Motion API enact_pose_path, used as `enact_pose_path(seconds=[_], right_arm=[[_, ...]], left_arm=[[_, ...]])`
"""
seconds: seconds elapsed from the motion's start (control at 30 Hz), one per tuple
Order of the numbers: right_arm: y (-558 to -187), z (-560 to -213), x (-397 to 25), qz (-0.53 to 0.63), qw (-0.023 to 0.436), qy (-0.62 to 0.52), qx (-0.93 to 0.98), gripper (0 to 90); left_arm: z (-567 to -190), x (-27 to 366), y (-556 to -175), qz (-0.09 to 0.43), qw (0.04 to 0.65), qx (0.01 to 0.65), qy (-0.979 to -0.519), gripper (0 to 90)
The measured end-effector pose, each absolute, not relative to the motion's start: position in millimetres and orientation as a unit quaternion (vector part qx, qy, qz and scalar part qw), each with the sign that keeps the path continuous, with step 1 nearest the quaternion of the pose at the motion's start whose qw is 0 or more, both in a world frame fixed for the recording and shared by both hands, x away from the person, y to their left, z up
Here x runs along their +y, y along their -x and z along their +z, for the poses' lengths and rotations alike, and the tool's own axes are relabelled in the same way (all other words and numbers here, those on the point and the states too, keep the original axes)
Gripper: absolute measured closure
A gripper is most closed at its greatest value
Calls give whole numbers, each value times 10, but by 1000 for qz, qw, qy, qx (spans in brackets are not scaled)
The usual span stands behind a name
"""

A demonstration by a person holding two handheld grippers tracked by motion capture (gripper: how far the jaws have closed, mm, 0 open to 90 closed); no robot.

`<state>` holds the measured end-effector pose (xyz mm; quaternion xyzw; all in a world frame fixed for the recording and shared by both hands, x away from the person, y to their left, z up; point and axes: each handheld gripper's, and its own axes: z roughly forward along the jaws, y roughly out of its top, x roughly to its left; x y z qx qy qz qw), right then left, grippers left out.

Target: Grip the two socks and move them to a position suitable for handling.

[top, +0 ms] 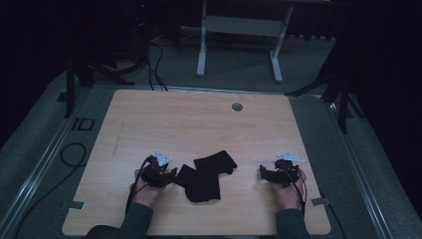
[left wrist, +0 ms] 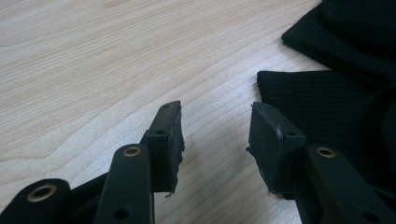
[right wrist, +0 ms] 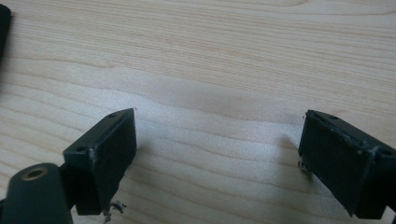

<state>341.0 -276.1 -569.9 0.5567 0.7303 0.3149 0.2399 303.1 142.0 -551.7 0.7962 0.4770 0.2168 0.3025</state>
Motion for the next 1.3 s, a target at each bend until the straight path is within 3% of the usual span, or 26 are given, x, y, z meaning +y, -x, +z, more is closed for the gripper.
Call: enact_pose_path(seconds=[0.47, 0.87, 1.3], right_arm=[[-3368, -5695, -2718, 311, 247, -573, 717, 143], [-3276, -5603, -2653, 297, 231, -566, 734, 406], [-3188, -5493, -2444, 294, 227, -523, 767, 487]], left_arm=[[-5507, 1435, -3040, 204, 309, 484, -793, 552], [-5503, 1433, -3034, 198, 309, 483, -794, 552], [-5505, 1407, -3021, 199, 310, 478, -798, 564]])
